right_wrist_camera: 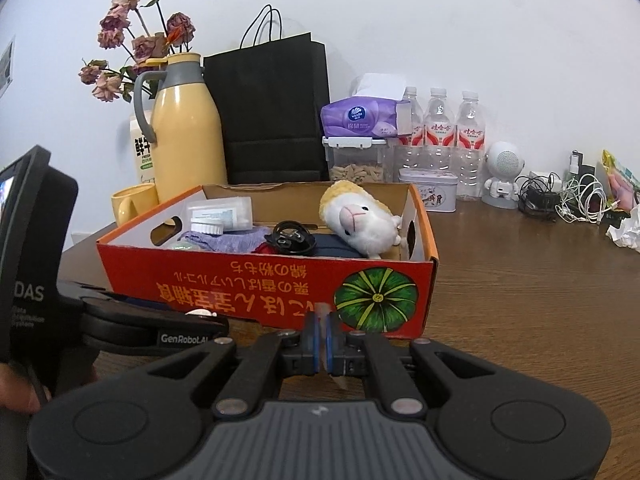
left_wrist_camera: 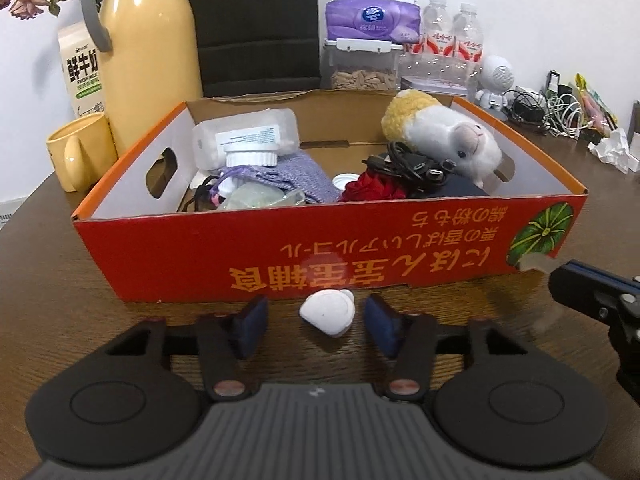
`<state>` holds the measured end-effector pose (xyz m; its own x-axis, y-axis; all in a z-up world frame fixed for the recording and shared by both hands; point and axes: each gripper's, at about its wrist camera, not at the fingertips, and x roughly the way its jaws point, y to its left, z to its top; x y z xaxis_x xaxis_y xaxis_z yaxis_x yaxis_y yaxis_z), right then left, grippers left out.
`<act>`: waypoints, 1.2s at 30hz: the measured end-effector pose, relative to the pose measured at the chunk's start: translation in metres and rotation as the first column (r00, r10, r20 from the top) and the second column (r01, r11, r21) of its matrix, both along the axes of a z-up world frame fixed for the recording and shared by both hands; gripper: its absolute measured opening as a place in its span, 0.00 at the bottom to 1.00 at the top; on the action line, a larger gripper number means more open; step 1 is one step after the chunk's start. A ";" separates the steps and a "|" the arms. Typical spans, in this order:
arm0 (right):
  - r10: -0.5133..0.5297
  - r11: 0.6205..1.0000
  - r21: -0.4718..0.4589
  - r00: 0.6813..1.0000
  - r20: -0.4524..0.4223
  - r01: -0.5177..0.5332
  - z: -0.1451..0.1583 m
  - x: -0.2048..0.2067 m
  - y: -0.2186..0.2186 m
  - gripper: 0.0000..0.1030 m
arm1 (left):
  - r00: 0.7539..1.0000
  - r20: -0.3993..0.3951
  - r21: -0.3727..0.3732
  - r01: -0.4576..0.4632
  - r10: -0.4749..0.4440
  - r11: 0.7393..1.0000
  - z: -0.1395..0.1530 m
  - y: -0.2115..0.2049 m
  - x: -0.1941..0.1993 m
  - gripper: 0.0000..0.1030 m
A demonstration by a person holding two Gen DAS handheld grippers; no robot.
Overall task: Organize objects
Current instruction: 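Lower the left tool onto the last white cap and close it, then carry the white cap to the box with the left tool while the right tool carries the strip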
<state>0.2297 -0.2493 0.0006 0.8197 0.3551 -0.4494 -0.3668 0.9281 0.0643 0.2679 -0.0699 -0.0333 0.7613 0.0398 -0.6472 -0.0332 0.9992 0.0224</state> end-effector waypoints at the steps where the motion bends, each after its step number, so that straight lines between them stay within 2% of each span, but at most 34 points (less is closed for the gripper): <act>1: 0.001 1.000 -0.002 1.000 0.001 -0.001 0.000 0.000 0.001 0.03 | 1.000 0.002 -0.002 0.007 -0.007 1.000 0.000 0.000 0.000 0.35; 3: 0.002 1.000 -0.004 1.000 0.001 -0.002 -0.001 0.000 0.001 0.03 | 1.000 0.007 -0.007 0.016 -0.015 1.000 0.001 -0.001 -0.002 0.29; 9: 0.004 1.000 -0.006 1.000 0.001 -0.004 -0.002 0.000 0.001 0.03 | 1.000 0.016 -0.026 0.020 -0.020 0.999 0.002 0.002 -0.005 0.29; 19: 0.014 1.000 -0.006 1.000 0.017 -0.014 0.000 -0.003 0.002 0.03 | 0.994 0.078 -0.025 0.073 -0.070 0.997 0.015 -0.003 -0.027 0.29; 28: 0.051 0.999 0.005 0.996 0.068 -0.051 0.018 -0.012 0.009 0.03 | 0.976 0.176 -0.048 0.137 -0.126 0.989 0.050 -0.001 -0.046 0.29; 36: 0.084 0.996 -0.008 0.984 0.154 -0.084 0.054 0.000 0.030 0.03 | 0.958 0.273 -0.027 0.104 -0.093 0.994 0.086 0.017 -0.035 0.29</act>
<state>0.2299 -0.2191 0.0546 0.8468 0.4249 -0.3201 -0.4485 0.8938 -0.0002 0.2330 -0.0533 0.0525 0.9070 -0.0667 -0.4158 0.0665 0.9977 -0.0149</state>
